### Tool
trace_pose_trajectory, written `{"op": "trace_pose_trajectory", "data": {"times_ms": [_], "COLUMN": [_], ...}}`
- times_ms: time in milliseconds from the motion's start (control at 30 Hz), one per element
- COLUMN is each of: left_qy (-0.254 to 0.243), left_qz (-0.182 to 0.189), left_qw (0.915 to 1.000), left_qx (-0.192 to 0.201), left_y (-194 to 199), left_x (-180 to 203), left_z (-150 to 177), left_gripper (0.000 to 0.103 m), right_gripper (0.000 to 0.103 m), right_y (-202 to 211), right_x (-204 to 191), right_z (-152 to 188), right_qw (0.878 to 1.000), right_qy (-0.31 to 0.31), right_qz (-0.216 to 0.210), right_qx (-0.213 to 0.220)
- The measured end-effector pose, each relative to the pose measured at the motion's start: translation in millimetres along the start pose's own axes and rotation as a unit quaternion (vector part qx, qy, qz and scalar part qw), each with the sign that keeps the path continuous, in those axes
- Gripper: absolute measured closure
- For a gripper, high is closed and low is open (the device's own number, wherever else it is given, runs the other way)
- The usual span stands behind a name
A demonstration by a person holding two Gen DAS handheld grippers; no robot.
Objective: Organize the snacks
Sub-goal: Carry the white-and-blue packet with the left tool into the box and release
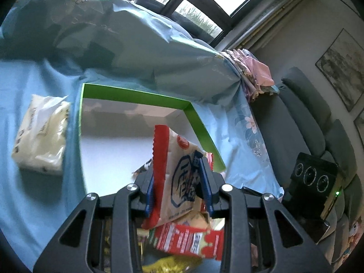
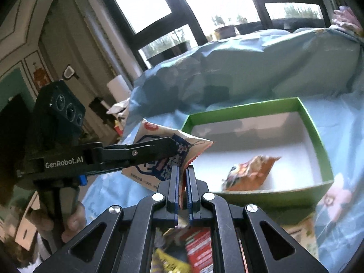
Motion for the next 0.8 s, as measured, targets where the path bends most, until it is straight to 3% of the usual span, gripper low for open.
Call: {"op": "trace_pose_trajectory", "data": {"times_ms": [167,467,567,667,733,800], "left_qy": [0.019,0.050,0.056,0.060,0.053,0.050], "left_qz": [0.001,-0.032,-0.046,-0.043,-0.054,-0.056], "left_qw": [0.9998,0.9981,0.9973,0.9973,0.9972,0.9971], "left_qx": [-0.008,-0.018,-0.013,-0.003,0.007,0.013], "left_y": [-23.3,-50.6,-51.3,-47.5,-43.4,-39.3], "left_x": [-7.6,-28.0,-31.5,-30.6,-29.2,-27.4], "left_z": [-7.3,-7.1,-6.8,-8.2,-10.1,-11.0], "left_gripper": [0.071,0.066,0.050,0.042,0.026,0.023], "right_gripper": [0.095,0.095,0.095,0.095,0.094,0.089], "right_y": [-16.3,-49.7,-53.3,-53.8,-53.1,-50.0], "right_x": [21.8,44.8,49.7,56.0,58.6,59.9], "right_z": [-7.4,-5.5,-4.7,-4.2,-4.6,-5.4], "right_qw": [1.000,0.997,0.996,0.995,0.995,0.995], "right_qy": [-0.007,-0.012,-0.015,-0.020,-0.024,-0.025], "right_qz": [0.014,0.049,0.058,0.073,0.074,0.081], "right_qx": [-0.013,-0.056,-0.062,-0.064,-0.061,-0.057]}}
Point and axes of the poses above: each gripper's, at about its wrist camera, not at the fingertips, and y roughly against the way its jaws point, x to its right, z to its underside, the point moved 6 cm from there along -y, roughly the way its jaws point, and after that the axes turned 9 degrees about -z, right-handed, at the moved point
